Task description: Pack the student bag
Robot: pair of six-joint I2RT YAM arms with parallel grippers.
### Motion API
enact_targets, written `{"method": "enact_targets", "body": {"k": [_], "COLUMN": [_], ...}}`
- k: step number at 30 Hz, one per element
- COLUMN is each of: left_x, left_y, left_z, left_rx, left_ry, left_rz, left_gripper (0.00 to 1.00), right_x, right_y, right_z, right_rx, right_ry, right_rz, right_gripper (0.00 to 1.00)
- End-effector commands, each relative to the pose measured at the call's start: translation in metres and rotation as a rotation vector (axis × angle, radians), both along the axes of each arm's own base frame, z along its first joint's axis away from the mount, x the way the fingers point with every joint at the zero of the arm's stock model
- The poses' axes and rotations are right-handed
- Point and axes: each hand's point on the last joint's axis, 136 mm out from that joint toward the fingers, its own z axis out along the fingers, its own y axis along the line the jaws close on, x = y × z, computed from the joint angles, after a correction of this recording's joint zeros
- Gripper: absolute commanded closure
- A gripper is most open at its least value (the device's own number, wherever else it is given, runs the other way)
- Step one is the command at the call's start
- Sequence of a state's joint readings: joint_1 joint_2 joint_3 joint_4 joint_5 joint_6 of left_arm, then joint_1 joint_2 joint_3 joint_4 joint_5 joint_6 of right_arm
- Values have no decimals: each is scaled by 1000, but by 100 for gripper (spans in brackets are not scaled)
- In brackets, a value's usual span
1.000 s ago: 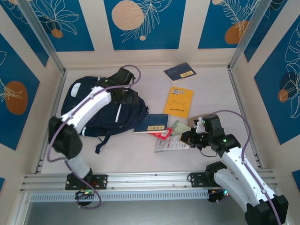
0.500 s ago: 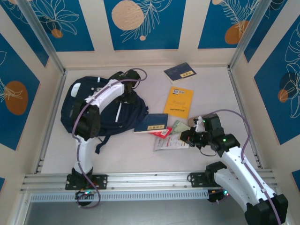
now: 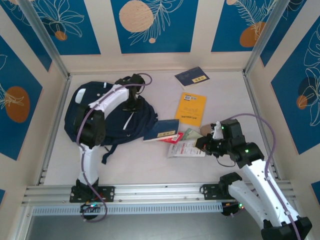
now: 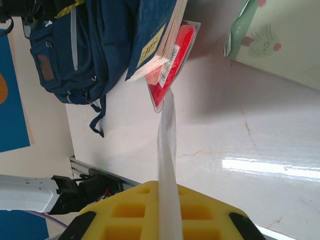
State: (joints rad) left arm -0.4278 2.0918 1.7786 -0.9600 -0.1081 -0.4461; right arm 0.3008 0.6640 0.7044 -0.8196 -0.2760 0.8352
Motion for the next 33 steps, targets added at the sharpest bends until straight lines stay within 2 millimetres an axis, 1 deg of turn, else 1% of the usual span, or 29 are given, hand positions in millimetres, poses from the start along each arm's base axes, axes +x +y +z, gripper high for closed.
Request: {"method": "enact_targets", "body": {"k": [1,4,8,10,12,14,16,19,24,30,33], "left_x": [-8,-12,-18,-22,-27,-31,-37,-45,-62,-80,-83], "left_y": [11,16,19,18,15,13,10,12,18,13,11], "left_z": [41,63,92,109,124,141,159,185,209,250,264], "left_rx": [-53,-48,-60,-85,-116,-143,-174,-183,-199,-337,-395], "left_ry": [-41,-87,-141,-174,-206,-242,-282,-344,-406,-532,-544], "left_rz": [29,12,-13,-41,-68,-98,-135,-183,-244,-308,-312], "left_gripper": [100,100,100,100,100,100,100,100,100,100,100], "right_x": [-5,-3,3,6,10,14,17,23,36,57,70], "right_y": [-11,-24,-42,-47,-45,-36,-22,1,37,85,107], "right_z": [9,17,35,46,55,65,74,89,108,130,128], "right_rx": [-66,-147,-253,-280,-274,-227,-160,-49,80,234,279], "right_ry": [-13,-42,-105,-142,-167,-198,-223,-261,-317,-357,-357], "right_rz": [-16,-43,-82,-92,-89,-61,-21,41,121,190,191], "right_gripper": [100,100,100,100,100,100,100,100,100,100,100]}}
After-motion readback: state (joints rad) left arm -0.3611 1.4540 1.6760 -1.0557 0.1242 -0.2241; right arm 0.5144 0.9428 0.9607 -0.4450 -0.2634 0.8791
